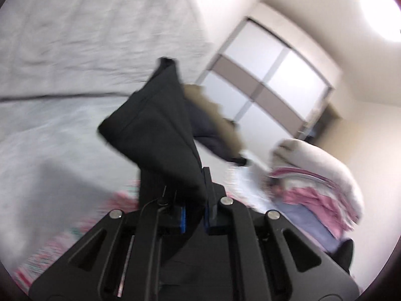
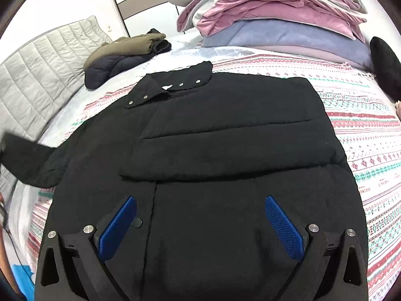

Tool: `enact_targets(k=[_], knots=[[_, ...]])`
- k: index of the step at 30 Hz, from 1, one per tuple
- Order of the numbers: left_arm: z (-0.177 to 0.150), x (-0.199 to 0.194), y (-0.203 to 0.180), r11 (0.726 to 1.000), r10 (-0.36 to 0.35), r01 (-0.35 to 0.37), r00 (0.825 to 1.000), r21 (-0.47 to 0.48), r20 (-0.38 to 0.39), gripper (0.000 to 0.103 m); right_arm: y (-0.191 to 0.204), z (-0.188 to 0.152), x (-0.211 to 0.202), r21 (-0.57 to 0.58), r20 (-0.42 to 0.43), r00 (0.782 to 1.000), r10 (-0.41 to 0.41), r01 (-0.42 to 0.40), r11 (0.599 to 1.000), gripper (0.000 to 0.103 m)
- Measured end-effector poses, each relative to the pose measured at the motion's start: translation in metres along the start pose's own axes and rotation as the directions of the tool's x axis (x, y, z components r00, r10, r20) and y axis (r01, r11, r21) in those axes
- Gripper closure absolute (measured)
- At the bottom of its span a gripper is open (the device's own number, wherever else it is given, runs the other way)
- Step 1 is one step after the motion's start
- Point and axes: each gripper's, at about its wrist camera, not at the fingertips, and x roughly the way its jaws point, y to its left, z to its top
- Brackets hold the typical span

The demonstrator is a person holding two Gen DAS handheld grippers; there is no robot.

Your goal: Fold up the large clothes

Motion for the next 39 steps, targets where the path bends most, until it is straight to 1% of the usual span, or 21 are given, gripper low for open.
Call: enact_targets(k=[2,6,10,14,17,18,19,20,21,22,23,25,26,27,28,30,31,34,36,38,39], knots=[[-0.007,0.004,-0.035,0.997,-0.067,0.068,0.998,0.037,-0.019,0.092,-0.003,0.001,-0.001,0.018,0.003,1.000,0.007,-0.007,1.000,0.000],[-0.037,0.029,-0.109,0.974,-0.193,0.204,0.975,0.100,-0.113,0.092,-0.010,0.003,-0.003,0.055,0.013,1.000,0.027,-0.028,0.998,0.000],[-0.084,0.057,-0.158,0.949,-0.241,0.278,0.944,0.149,-0.225,0.092,-0.019,0.006,-0.006,0.086,0.023,0.999,0.035,-0.037,0.996,0.000],[-0.143,0.085,-0.187,0.933,-0.245,0.320,0.899,0.165,-0.363,0.092,-0.031,0.008,-0.007,0.123,0.032,0.999,0.038,-0.042,0.992,0.000],[-0.194,0.102,-0.195,0.925,-0.210,0.330,0.858,0.189,-0.469,0.088,-0.040,0.011,-0.008,0.152,0.039,0.998,0.044,-0.050,0.987,0.000],[-0.210,0.110,-0.195,0.921,-0.191,0.332,0.840,0.204,-0.507,0.083,-0.043,0.011,-0.008,0.161,0.042,0.998,0.049,-0.055,0.985,0.000],[-0.225,0.116,-0.195,0.915,-0.167,0.336,0.821,0.225,-0.547,0.073,-0.046,0.013,-0.007,0.172,0.048,0.997,0.054,-0.061,0.983,0.000],[-0.239,0.124,-0.195,0.909,-0.135,0.336,0.798,0.247,-0.588,0.067,-0.048,0.014,-0.007,0.179,0.054,0.997,0.055,-0.064,0.982,0.000],[-0.257,0.130,-0.193,0.899,-0.092,0.342,0.758,0.274,-0.646,0.053,-0.050,0.014,-0.008,0.181,0.059,0.997,0.056,-0.066,0.981,0.000],[-0.268,0.132,-0.193,0.893,-0.059,0.344,0.728,0.290,-0.683,0.045,-0.051,0.015,-0.008,0.184,0.071,0.996,0.059,-0.071,0.980,0.000],[-0.277,0.131,-0.193,0.886,-0.037,0.353,0.700,0.301,-0.713,0.044,-0.052,0.017,-0.009,0.186,0.085,0.994,0.066,-0.081,0.979,0.000],[-0.277,0.119,-0.194,0.859,-0.019,0.383,0.686,0.338,-0.728,0.041,-0.053,0.019,-0.010,0.190,0.122,0.988,0.097,-0.119,0.974,0.000],[-0.272,0.112,-0.194,0.848,-0.024,0.397,0.691,0.352,-0.723,0.038,-0.052,0.020,-0.011,0.195,0.137,0.984,0.116,-0.142,0.971,0.000],[-0.259,0.101,-0.192,0.835,-0.034,0.410,0.704,0.367,-0.709,0.031,-0.052,0.021,-0.010,0.201,0.150,0.979,0.139,-0.168,0.965,0.000],[-0.250,0.093,-0.189,0.828,-0.041,0.412,0.721,0.380,-0.692,0.025,-0.052,0.022,-0.009,0.210,0.160,0.973,0.166,-0.198,0.957,0.000],[-0.223,0.078,-0.179,0.821,-0.057,0.402,0.764,0.406,-0.642,0.021,-0.049,0.024,-0.002,0.226,0.170,0.958,0.230,-0.265,0.937,0.000],[-0.211,0.075,-0.172,0.822,-0.055,0.389,0.781,0.416,-0.622,0.021,-0.045,0.025,0.007,0.238,0.163,0.943,0.289,-0.322,0.916,0.000],[-0.178,0.073,-0.139,0.838,0.001,0.303,0.830,0.453,-0.557,0.021,-0.036,0.026,0.033,0.292,0.144,0.902,0.408,-0.433,0.853,0.000],[-0.164,0.072,-0.109,0.854,0.040,0.239,0.856,0.462,-0.516,0.021,-0.031,0.026,0.049,0.317,0.149,0.887,0.437,-0.461,0.829,0.001],[-0.156,0.073,-0.082,0.874,0.055,0.196,0.869,0.444,-0.491,0.021,-0.023,0.025,0.070,0.335,0.153,0.876,0.457,-0.481,0.810,0.005],[-0.154,0.076,-0.068,0.883,0.057,0.184,0.871,0.432,-0.487,0.025,-0.020,0.024,0.076,0.336,0.151,0.878,0.455,-0.479,0.811,0.009]])
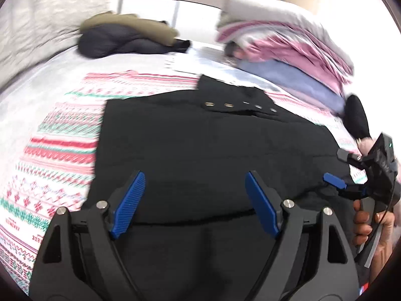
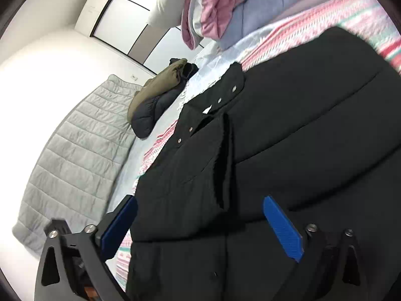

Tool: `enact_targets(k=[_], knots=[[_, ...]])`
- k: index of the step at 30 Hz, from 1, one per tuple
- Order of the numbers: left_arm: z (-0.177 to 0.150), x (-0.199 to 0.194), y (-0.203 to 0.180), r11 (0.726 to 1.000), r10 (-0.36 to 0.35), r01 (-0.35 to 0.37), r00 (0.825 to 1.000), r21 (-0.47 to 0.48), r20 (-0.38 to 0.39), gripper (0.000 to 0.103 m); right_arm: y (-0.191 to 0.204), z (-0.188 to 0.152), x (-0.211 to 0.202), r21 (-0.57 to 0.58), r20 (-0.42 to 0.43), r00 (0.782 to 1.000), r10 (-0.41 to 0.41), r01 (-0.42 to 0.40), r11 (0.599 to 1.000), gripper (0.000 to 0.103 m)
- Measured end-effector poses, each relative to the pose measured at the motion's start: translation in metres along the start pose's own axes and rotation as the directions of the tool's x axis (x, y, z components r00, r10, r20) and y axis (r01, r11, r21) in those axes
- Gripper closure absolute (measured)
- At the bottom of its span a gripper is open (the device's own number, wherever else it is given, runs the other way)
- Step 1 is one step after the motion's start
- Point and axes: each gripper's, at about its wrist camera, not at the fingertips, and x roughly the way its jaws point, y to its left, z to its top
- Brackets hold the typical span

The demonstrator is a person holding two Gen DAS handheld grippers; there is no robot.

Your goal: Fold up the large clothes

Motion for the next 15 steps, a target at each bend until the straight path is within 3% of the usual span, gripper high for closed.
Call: enact_targets(k=[2,3,4,5,8,11,13,15], knots=[[-0.005,0.008,0.016,1.000,0.016,-0.017,1.000,-0.025,-0.016,0.042,-0.003,-0.004,0.019,-0.015,0.001,1.000,-0.029,0.029,0.999,0.023],[-0.006,0.011,0.020,0.999,0.015,-0.015,1.000,-0.038,-0.017,0.051,-0.005,-0.006,0.029,-0.024,-0.009,0.999,-0.050,0.050,0.998,0.040],[-0.007,0.014,0.024,0.998,0.002,-0.003,1.000,-0.056,-0.015,0.056,-0.006,-0.008,0.033,-0.029,-0.019,0.998,-0.060,0.059,0.998,0.069],[-0.009,0.016,0.026,0.998,-0.014,0.014,1.000,-0.067,-0.009,0.058,-0.003,-0.008,0.037,-0.043,-0.022,0.997,-0.075,0.074,0.996,0.086],[-0.010,0.021,0.024,0.997,-0.053,0.054,0.999,-0.055,0.013,0.063,0.026,-0.007,0.021,-0.166,0.081,0.995,-0.062,0.074,0.983,0.090],[-0.014,0.032,0.016,0.997,-0.069,0.068,0.997,-0.027,-0.026,0.063,0.039,-0.008,0.012,-0.272,0.155,0.978,-0.139,0.177,0.946,0.091],[-0.017,0.042,0.014,0.998,-0.057,0.056,0.995,-0.016,-0.084,0.063,0.020,-0.013,0.029,-0.264,0.113,0.948,-0.296,0.316,0.911,0.091],[-0.022,0.051,0.014,0.999,-0.042,0.041,0.991,-0.013,-0.128,0.063,0.001,-0.019,0.043,-0.251,0.052,0.937,-0.345,0.347,0.904,0.090]])
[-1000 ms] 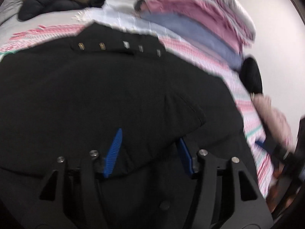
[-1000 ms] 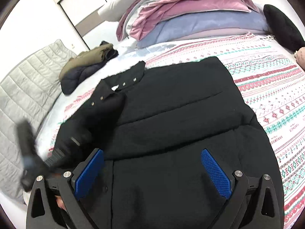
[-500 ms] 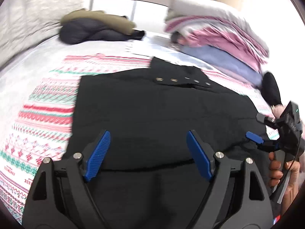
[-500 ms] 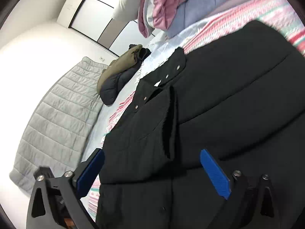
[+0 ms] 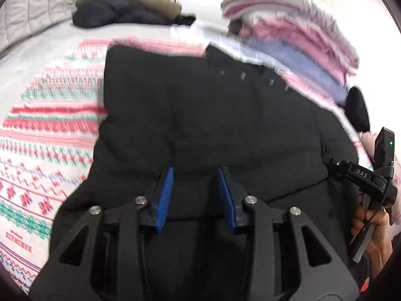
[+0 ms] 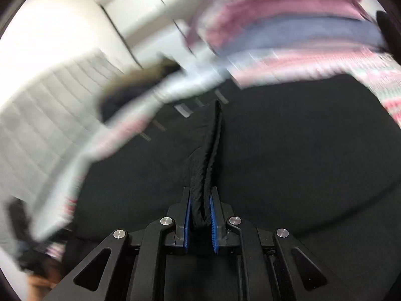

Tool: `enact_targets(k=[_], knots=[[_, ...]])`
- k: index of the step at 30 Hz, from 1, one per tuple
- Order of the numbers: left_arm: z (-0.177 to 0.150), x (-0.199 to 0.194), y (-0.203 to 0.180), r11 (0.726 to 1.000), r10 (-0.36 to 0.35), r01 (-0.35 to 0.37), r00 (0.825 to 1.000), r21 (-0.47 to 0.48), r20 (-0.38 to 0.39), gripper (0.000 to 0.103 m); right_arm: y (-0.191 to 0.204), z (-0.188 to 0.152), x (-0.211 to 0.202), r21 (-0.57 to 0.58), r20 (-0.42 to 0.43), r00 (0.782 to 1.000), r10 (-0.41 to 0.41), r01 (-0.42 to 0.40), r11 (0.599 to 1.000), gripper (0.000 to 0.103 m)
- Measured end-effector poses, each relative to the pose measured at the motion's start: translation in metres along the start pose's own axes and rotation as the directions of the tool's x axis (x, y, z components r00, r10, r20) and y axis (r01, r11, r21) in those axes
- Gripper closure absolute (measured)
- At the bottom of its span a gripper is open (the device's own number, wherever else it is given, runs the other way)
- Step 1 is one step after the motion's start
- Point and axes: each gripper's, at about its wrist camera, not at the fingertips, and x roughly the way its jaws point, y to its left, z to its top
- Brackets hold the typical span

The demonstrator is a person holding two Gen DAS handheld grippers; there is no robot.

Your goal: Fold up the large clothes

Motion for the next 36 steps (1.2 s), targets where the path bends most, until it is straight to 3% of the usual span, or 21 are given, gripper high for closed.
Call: enact_targets(k=[6,10,12,15,18,21,23,25,26,29,36], knots=[[0.006,-0.016,-0.011,0.999,0.030,-0.031,0.999,0.025,0.041,0.061,0.012,0.011,-0.024,0.033,0.077,0.993,-0.086,0.084,0.996,0.081],[0.010,-0.019,-0.014,0.998,0.046,-0.049,0.995,0.041,0.092,0.048,0.036,0.020,-0.035,-0.038,0.148,0.986,-0.079,0.085,0.996,0.076],[0.008,-0.005,-0.009,0.997,0.068,-0.070,0.997,0.029,0.044,0.048,0.050,0.016,-0.029,-0.112,0.129,0.990,-0.061,0.075,0.991,0.073],[0.003,0.000,0.001,1.000,0.031,-0.030,0.999,-0.008,0.025,0.048,0.046,0.002,-0.001,-0.146,0.042,0.991,-0.128,0.133,0.980,0.072],[0.006,-0.010,0.002,0.999,0.026,-0.026,1.000,-0.030,0.016,0.046,0.034,0.000,-0.006,-0.123,0.035,0.996,-0.088,0.091,0.988,0.072],[0.009,-0.028,0.000,0.997,0.022,-0.020,1.000,-0.073,0.017,0.022,0.031,0.009,-0.029,-0.081,0.037,0.998,-0.046,0.049,0.996,0.070],[0.009,-0.044,-0.004,0.996,0.020,-0.017,0.999,-0.085,0.037,0.020,0.029,0.012,-0.044,-0.074,0.030,0.999,-0.032,0.035,0.997,0.060],[0.010,-0.062,-0.009,0.996,0.020,-0.016,0.999,-0.090,0.046,0.015,0.030,0.015,-0.059,-0.070,0.038,0.999,-0.027,0.030,0.997,0.028],[0.009,-0.074,-0.013,0.995,0.030,-0.025,0.998,-0.094,0.048,0.014,0.030,0.015,-0.075,-0.073,0.064,0.998,-0.022,0.027,0.997,0.025],[0.000,-0.100,-0.020,0.994,0.052,-0.046,0.997,-0.101,0.057,0.010,0.029,0.014,-0.112,-0.104,0.081,0.996,-0.022,0.030,0.994,0.022],[-0.036,-0.161,-0.038,0.992,0.123,-0.123,0.992,-0.011,0.016,0.009,0.018,-0.013,-0.209,-0.169,0.098,0.995,0.017,0.000,0.986,0.018]])
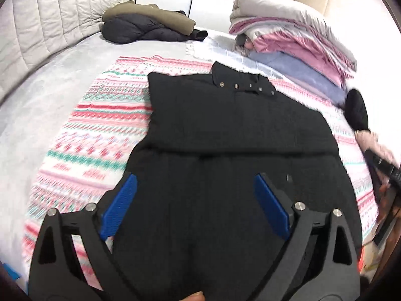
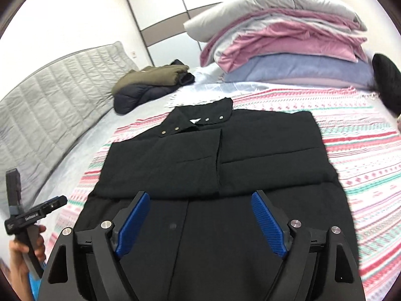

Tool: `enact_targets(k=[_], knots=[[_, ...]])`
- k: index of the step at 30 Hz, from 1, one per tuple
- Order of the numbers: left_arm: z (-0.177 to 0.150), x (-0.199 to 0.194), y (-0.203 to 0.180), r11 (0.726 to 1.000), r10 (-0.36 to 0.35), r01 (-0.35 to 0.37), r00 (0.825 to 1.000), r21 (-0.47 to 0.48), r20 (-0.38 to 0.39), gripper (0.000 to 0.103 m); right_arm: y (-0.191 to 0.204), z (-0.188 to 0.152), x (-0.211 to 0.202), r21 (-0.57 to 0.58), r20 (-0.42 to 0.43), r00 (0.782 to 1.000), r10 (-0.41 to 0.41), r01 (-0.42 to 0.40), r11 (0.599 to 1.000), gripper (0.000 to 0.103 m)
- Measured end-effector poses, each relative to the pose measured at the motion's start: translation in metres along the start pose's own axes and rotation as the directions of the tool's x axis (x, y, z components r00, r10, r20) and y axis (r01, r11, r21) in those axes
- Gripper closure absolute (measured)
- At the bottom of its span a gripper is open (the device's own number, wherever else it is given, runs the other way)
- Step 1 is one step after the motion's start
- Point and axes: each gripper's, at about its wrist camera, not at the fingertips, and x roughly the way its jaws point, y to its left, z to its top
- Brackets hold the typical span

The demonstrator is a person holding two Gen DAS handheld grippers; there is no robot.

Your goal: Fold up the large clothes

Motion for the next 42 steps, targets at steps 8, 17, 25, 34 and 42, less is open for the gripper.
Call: enact_targets(k=[8,17,25,34,42], knots=[[-0.055,-0.036,0.010,0.998,-0.047,0.049,0.998,0.035,-0.033,0.008,-0.037,-0.036,-0.057,-0.014,-0.024,1.000,-0.003,0.002,1.000,0.018],[-0.102,-0.020,0.063,0.989,-0.133,0.115,0.967,-0.095,-0.216,0.008,-0.102,-0.106,-0.092,0.086,-0.122,0.991,-0.045,0.056,0.995,0.018],[-0.117,-0.007,0.093,0.939,-0.321,0.265,0.904,-0.217,-0.282,0.009,-0.141,-0.145,-0.109,0.165,-0.207,0.978,-0.032,0.067,0.984,0.018],[-0.141,-0.009,0.101,0.931,-0.355,0.299,0.875,-0.208,-0.329,0.009,-0.177,-0.171,-0.109,0.317,-0.235,0.972,0.017,0.060,0.946,0.018],[-0.153,-0.006,0.113,0.819,-0.564,0.473,0.767,-0.324,-0.306,0.013,-0.191,-0.197,-0.108,0.429,-0.177,0.972,0.156,-0.067,0.901,0.017]])
